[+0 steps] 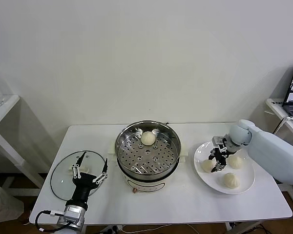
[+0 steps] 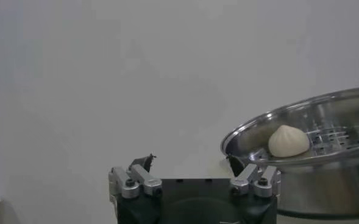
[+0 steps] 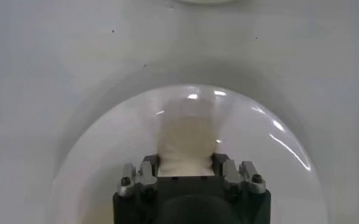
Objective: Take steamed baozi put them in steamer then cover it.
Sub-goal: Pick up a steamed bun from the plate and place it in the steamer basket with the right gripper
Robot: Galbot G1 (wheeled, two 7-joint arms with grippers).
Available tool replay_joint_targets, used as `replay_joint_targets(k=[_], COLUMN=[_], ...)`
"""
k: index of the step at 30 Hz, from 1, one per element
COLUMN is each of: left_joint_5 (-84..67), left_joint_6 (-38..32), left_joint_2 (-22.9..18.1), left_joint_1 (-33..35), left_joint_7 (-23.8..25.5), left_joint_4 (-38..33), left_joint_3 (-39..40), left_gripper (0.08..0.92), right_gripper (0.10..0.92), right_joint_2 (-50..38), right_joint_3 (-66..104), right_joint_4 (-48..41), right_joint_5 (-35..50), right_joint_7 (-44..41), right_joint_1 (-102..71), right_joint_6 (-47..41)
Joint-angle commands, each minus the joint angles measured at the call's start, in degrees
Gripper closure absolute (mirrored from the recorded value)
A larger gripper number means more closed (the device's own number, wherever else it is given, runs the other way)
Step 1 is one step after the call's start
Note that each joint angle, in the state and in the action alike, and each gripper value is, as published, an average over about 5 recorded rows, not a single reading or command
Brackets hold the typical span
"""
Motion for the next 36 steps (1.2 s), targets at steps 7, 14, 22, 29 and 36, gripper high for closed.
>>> replay_joint_targets(k=[7, 14, 22, 29, 36], left_joint_5=[-0.09, -0.31, -0.34, -0.44, -0.81], left_joint_6=[0.12, 0.03, -0.41, -2.33, -3.04], left_joint_2=[0.62, 1.44, 1.86, 2.14, 2.08], left_joint_1=[-0.59, -0.48, 0.01, 1.82, 3.05], left_joint_7=[0.15, 0.30, 0.34, 0.00, -0.21], left_joint_4=[0.36, -0.50, -0.61, -1.70, -3.19], left_joint_3=[0.36, 0.21, -0.11, -1.95, -3.59], left_gripper=[0.177, 0.177, 0.177, 0.177, 0.177], right_gripper=[0.414, 0.412, 0.388, 0.389, 0.389], right_joint_2=[-9.60, -1.23, 15.31, 26.20, 33.32], right_joint_3=[-32.84, -39.28, -38.12, -35.65, -33.85], right_joint_4=[23.47, 28.73, 24.67, 16.58, 7.61], right_joint_5=[26.08, 36.91, 41.99, 40.25, 34.62], right_joint_7=[-0.40, 1.86, 3.82, 4.62, 4.79], right_joint_1=[43.75, 55.79, 54.75, 46.73, 37.64], right_joint_6=[-10.00, -16.61, -19.52, -20.49, -21.87])
